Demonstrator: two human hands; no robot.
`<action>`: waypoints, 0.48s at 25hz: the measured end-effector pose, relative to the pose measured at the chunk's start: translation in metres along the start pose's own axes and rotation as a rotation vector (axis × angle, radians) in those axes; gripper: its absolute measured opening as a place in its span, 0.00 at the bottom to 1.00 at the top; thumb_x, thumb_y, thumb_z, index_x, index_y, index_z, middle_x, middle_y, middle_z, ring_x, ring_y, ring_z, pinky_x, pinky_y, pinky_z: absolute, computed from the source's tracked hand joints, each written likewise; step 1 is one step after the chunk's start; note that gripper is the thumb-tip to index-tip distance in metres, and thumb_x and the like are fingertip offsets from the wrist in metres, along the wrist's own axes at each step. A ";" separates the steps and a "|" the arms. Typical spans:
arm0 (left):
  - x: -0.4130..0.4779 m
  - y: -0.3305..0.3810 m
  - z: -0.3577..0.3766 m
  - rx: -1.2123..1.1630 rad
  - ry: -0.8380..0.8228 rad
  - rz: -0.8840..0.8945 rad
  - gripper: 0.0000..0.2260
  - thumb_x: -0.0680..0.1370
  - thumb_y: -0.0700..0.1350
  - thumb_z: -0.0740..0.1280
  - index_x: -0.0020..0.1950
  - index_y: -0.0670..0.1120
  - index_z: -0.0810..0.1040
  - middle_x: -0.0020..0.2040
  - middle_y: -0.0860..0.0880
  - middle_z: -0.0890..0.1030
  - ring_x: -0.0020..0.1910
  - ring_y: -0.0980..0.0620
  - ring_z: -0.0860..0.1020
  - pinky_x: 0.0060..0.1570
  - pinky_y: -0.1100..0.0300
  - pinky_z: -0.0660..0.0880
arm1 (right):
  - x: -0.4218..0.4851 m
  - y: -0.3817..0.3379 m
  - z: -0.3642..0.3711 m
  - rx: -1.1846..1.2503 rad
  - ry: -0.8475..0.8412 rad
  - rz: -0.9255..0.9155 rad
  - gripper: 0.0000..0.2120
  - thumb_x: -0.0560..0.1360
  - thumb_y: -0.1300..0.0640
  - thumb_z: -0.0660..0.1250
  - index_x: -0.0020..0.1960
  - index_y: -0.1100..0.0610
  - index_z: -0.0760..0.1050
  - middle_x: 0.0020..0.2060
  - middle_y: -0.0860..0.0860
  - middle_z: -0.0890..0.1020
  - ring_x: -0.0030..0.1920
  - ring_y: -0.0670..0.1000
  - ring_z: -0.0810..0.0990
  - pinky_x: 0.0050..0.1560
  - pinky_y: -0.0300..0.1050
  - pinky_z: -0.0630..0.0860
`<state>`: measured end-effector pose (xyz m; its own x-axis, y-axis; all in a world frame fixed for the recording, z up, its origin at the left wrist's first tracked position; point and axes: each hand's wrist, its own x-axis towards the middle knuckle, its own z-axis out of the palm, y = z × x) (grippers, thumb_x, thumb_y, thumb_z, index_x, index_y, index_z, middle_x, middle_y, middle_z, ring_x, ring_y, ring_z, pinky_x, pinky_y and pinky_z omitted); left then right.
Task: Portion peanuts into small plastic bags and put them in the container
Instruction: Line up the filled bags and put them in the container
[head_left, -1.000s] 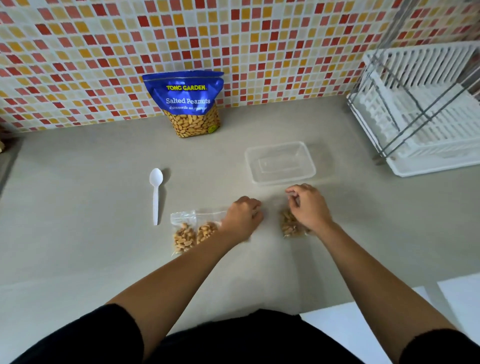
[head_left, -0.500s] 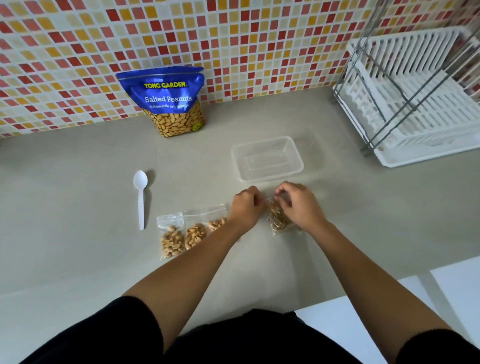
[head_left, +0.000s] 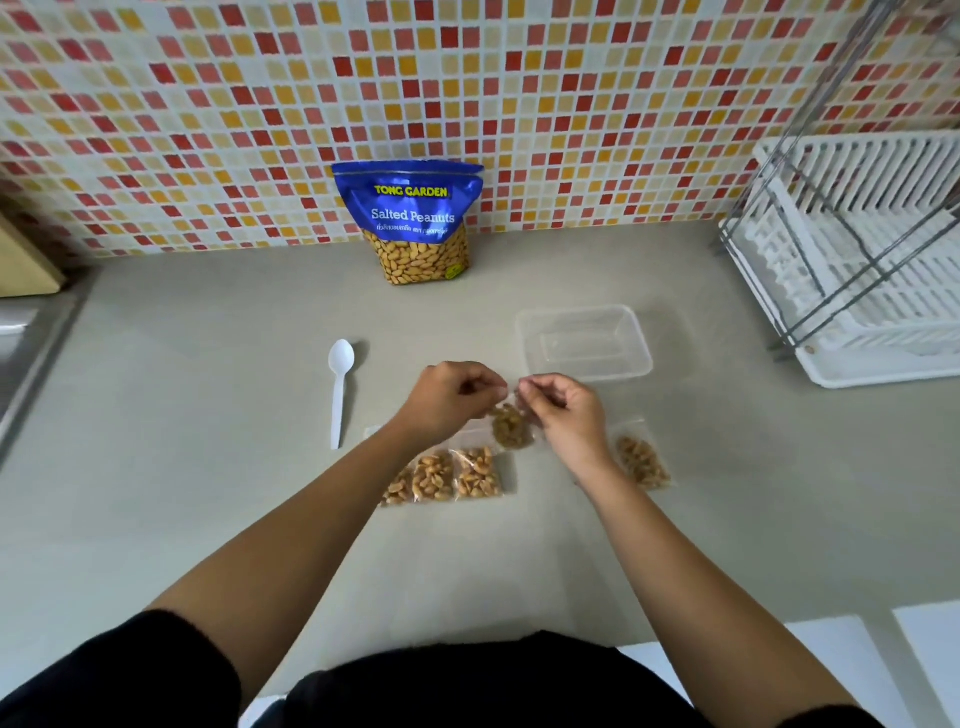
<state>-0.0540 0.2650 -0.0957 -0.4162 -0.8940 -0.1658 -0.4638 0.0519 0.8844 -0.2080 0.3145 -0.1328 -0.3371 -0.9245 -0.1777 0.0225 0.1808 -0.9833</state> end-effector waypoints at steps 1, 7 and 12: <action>0.000 0.005 -0.007 0.032 0.002 0.023 0.05 0.74 0.41 0.71 0.48 0.42 0.83 0.41 0.43 0.83 0.40 0.52 0.80 0.46 0.59 0.81 | 0.000 -0.006 0.005 -0.002 -0.006 -0.033 0.07 0.73 0.62 0.69 0.40 0.51 0.79 0.36 0.50 0.83 0.36 0.49 0.80 0.45 0.47 0.77; 0.008 0.026 -0.027 0.382 0.060 0.220 0.06 0.75 0.42 0.68 0.47 0.42 0.83 0.40 0.47 0.83 0.37 0.53 0.76 0.43 0.62 0.72 | 0.003 -0.025 0.022 -0.078 0.048 -0.128 0.09 0.73 0.59 0.69 0.37 0.47 0.77 0.34 0.48 0.82 0.35 0.50 0.79 0.44 0.50 0.76; 0.010 0.027 -0.022 0.586 0.118 0.263 0.08 0.77 0.45 0.64 0.50 0.43 0.80 0.47 0.46 0.80 0.47 0.46 0.77 0.45 0.57 0.71 | 0.002 -0.033 0.030 -0.207 0.170 -0.180 0.08 0.74 0.60 0.67 0.39 0.49 0.75 0.32 0.46 0.79 0.33 0.47 0.77 0.43 0.45 0.75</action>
<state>-0.0537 0.2476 -0.0644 -0.5013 -0.8592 0.1022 -0.7213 0.4802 0.4992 -0.1813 0.2967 -0.1021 -0.4711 -0.8817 0.0252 -0.2378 0.0995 -0.9662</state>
